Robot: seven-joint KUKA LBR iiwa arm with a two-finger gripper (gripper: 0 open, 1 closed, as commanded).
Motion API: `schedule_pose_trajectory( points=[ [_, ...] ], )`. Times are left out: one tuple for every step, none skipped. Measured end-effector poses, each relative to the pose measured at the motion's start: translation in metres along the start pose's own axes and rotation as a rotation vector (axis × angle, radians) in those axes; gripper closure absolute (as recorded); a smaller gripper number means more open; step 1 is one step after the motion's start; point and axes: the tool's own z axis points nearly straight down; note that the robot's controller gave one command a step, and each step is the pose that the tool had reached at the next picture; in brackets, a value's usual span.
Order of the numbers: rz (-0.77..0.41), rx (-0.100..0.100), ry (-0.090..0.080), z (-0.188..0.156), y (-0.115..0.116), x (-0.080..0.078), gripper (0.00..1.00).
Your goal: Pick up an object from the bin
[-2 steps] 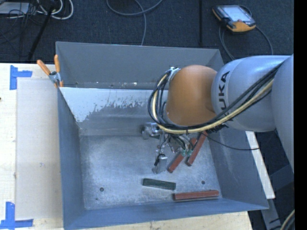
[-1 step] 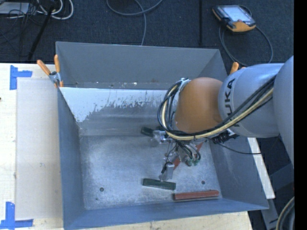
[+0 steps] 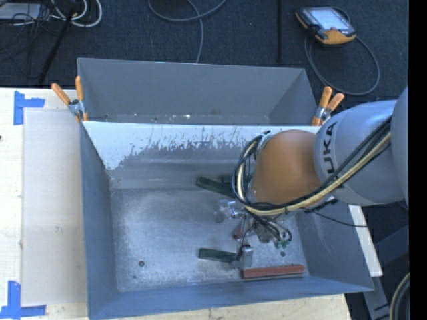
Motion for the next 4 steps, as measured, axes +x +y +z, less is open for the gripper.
schedule_pose_trajectory(
  points=[
    [-0.096, 0.0, 0.001, 0.015, 0.041, 0.025, 1.0],
    [-0.096, 0.0, 0.001, 0.015, 0.041, 0.025, 1.0],
    [-0.062, 0.0, -0.002, -0.107, 0.072, 0.035, 1.0],
    [-0.061, 0.0, -0.002, -0.107, 0.072, 0.035, 1.0]
  ],
)
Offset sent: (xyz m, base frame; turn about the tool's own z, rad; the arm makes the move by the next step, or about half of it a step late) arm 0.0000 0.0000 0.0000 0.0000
